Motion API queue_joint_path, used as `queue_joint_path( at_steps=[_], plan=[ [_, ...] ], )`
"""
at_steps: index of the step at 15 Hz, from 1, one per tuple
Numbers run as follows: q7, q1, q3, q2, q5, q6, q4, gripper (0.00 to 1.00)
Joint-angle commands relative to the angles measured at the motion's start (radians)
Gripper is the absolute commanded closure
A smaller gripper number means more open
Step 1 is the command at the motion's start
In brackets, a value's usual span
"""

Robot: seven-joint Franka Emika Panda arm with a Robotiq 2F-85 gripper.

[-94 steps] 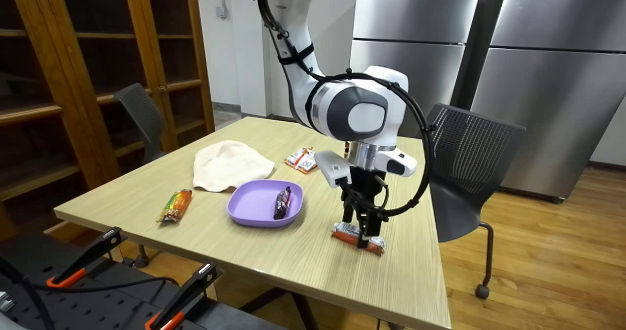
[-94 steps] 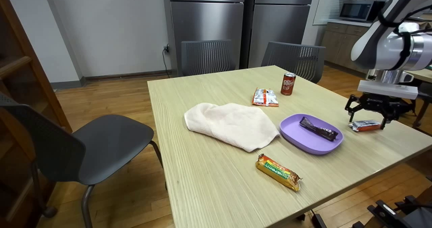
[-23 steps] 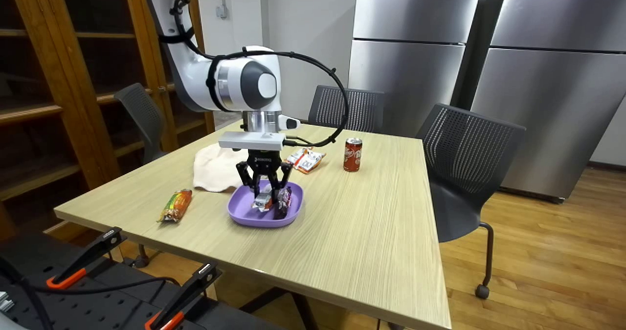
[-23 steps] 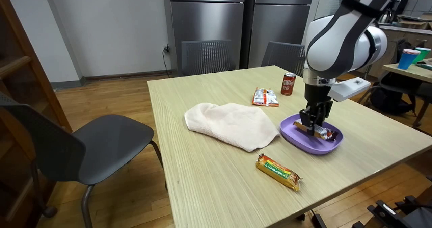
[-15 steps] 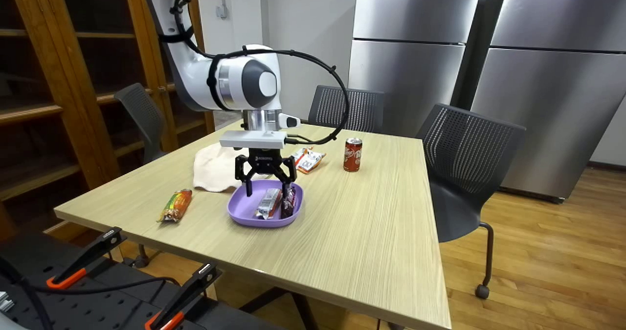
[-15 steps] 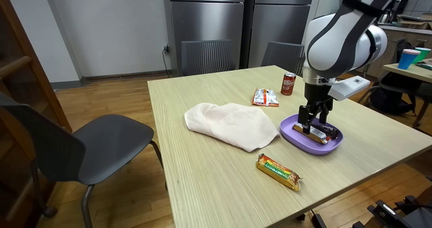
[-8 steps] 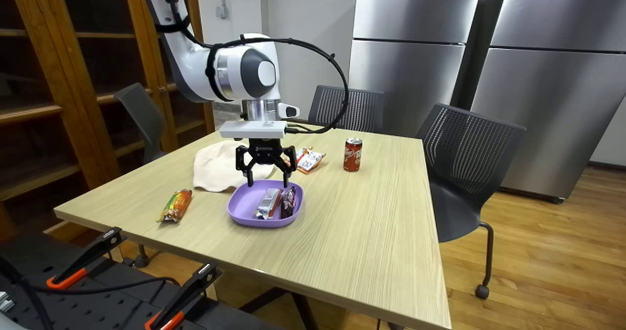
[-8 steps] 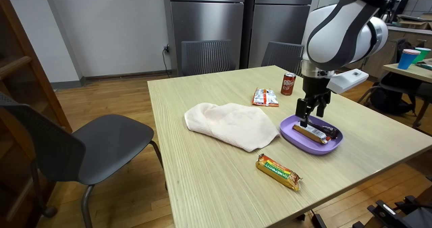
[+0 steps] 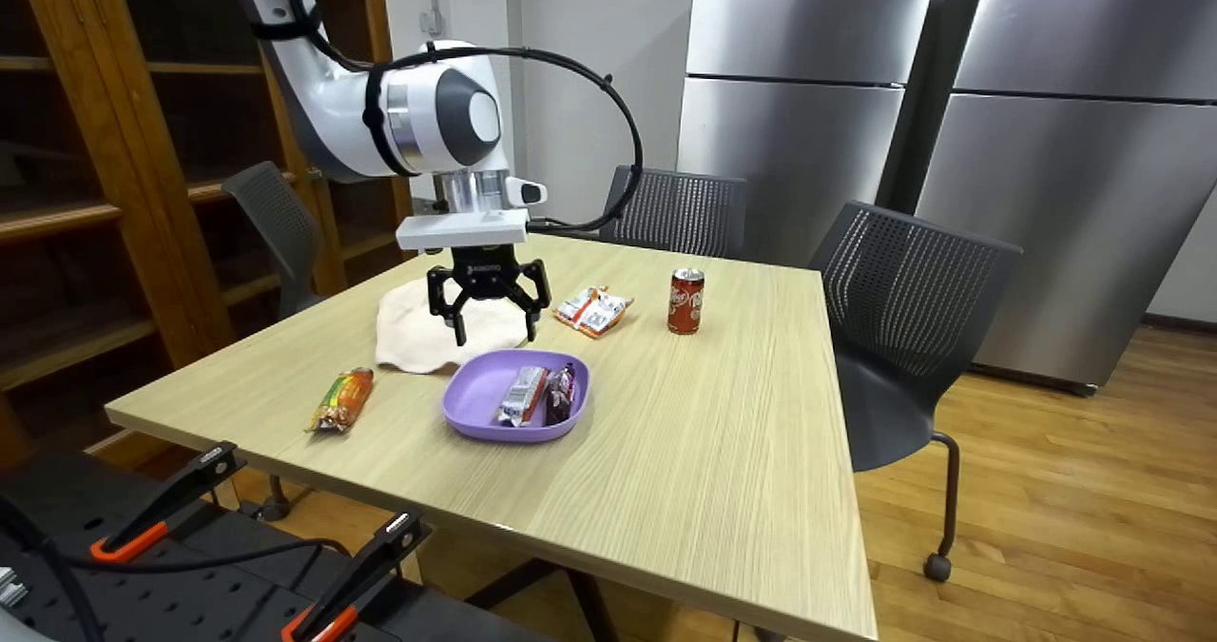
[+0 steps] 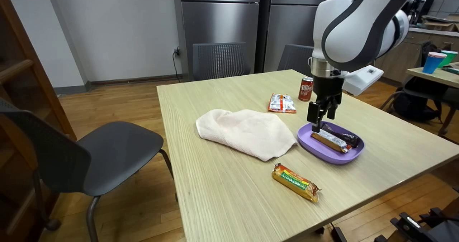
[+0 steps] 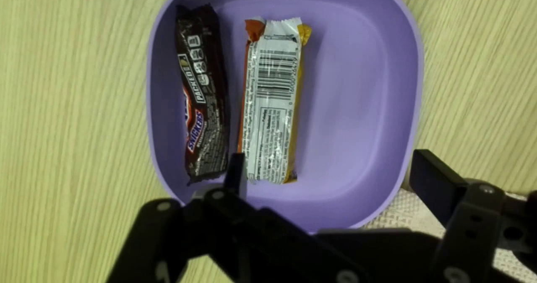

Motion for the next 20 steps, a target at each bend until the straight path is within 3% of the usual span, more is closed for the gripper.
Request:
queue_joint_path(
  at_steps=[1, 12, 13, 20],
  plan=[
    [0.028, 0.03, 0.005, -0.06, -0.062, 0.008, -0.056, 0.0],
    [0.059, 0.086, 0.055, -0.073, -0.095, 0.007, -0.077, 0.0],
    [0.019, 0.057, 0.054, -0.04, -0.084, 0.003, -0.052, 0.0],
    [0.036, 0.078, 0.062, -0.04, -0.085, 0.003, -0.052, 0.0]
  ],
)
